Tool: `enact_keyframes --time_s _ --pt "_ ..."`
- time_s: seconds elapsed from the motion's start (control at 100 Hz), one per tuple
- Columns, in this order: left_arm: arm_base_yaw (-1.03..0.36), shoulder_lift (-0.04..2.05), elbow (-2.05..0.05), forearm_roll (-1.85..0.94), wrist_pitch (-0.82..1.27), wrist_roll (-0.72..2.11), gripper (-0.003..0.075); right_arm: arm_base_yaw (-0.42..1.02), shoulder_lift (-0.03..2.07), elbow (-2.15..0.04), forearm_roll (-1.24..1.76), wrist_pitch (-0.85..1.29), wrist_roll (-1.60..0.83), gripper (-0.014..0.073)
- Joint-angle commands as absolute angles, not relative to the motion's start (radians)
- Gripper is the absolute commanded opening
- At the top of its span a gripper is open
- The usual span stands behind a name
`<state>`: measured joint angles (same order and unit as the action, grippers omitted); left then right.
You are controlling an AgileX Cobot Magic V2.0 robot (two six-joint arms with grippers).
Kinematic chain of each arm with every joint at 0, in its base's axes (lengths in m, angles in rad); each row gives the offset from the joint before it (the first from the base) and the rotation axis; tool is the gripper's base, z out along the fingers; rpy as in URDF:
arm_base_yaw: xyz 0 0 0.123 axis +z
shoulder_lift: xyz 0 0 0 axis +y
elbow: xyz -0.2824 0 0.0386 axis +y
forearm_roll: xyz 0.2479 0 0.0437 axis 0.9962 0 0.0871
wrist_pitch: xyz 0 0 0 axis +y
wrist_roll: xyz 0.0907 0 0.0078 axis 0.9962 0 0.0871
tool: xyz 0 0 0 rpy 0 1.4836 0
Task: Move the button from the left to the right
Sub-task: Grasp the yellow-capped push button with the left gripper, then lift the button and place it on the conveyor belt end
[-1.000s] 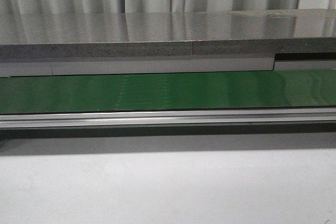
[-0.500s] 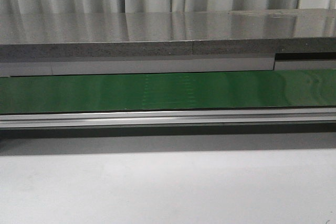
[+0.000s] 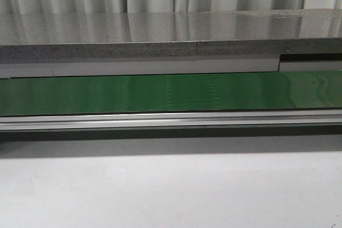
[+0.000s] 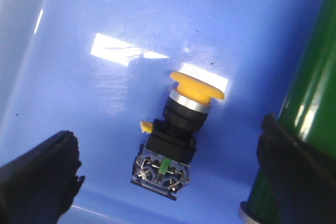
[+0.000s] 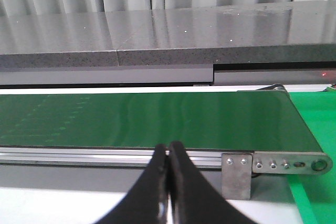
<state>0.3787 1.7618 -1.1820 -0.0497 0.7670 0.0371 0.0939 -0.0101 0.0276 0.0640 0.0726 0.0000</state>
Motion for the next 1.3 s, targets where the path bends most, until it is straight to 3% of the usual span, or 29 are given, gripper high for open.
enact_keyframes --time_s 0.0,0.82,1.08,1.29 --pt "0.38 1.721 -1.214 -0.047 0.74 0.041 0.065 0.089 -0.028 0.01 0.056 -0.011 0.0 -0.0068" --pt "0.385 1.839 -1.214 -0.024 0.732 0.041 0.0645 0.089 -0.028 0.01 0.056 -0.011 0.0 -0.0068" --pt "0.385 1.885 -1.212 -0.01 0.716 0.041 0.0509 0.089 -0.028 0.01 0.056 -0.011 0.0 -0.0068" --pt "0.385 1.896 -1.212 0.0 0.703 0.041 0.0353 0.089 -0.028 0.01 0.056 -0.011 0.0 -0.0068"
